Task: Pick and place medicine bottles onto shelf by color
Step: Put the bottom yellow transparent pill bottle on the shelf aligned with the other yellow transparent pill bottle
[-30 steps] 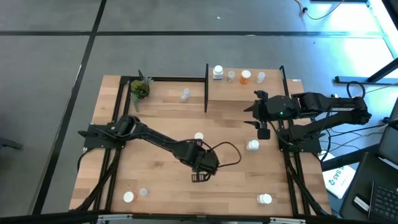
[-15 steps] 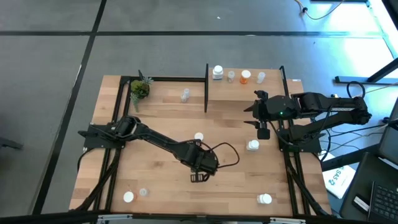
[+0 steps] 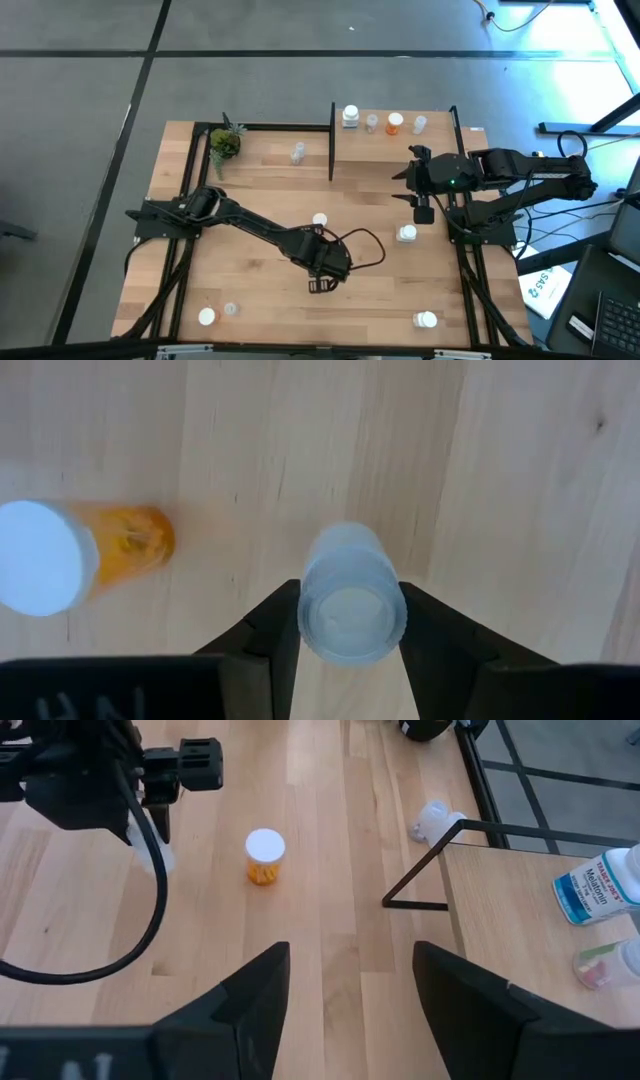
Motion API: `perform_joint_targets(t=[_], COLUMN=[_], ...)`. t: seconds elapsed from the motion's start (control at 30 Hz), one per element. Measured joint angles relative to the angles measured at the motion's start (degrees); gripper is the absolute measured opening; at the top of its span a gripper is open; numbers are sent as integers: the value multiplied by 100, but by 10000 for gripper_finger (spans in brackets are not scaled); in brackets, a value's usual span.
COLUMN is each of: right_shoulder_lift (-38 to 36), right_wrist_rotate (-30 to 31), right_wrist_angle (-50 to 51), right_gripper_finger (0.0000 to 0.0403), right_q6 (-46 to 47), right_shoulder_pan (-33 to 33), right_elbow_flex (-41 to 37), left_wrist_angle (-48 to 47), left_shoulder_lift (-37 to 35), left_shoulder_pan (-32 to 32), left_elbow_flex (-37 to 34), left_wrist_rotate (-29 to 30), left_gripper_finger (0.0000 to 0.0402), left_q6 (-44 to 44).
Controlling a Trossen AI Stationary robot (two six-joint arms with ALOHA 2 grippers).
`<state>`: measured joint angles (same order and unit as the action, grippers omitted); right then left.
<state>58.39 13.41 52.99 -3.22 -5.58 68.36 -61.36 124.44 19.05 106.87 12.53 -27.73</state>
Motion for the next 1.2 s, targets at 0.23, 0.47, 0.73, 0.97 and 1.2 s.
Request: perform_joint_targets(t=[0.23, 0.47, 0.73, 0.97, 1.2], right_shoulder_lift=[0, 0, 0, 0, 0], right_wrist_rotate=[0, 0, 0, 0, 0], right_wrist_angle=[-2, -4, -9, -13, -15], right_gripper_finger=[214, 214, 214, 214, 214], right_q6=[0, 0, 0, -2, -2], right_shoulder_pan=[-1, -1, -1, 0, -2], right_elbow_flex=[0, -2, -2, -2, -2], left_wrist_angle=[124, 104, 113, 111, 108], left_shoulder_lift=[33, 164, 157, 157, 157], left_shoulder_pan=[11, 9, 0, 0, 0], left_elbow_flex=[2, 7, 4, 4, 4], left_wrist_rotate=[0, -34, -107, -156, -155], left_gripper_finger=[133, 133, 134, 158, 186], left_q6=[-43, -43, -43, -41, -39])
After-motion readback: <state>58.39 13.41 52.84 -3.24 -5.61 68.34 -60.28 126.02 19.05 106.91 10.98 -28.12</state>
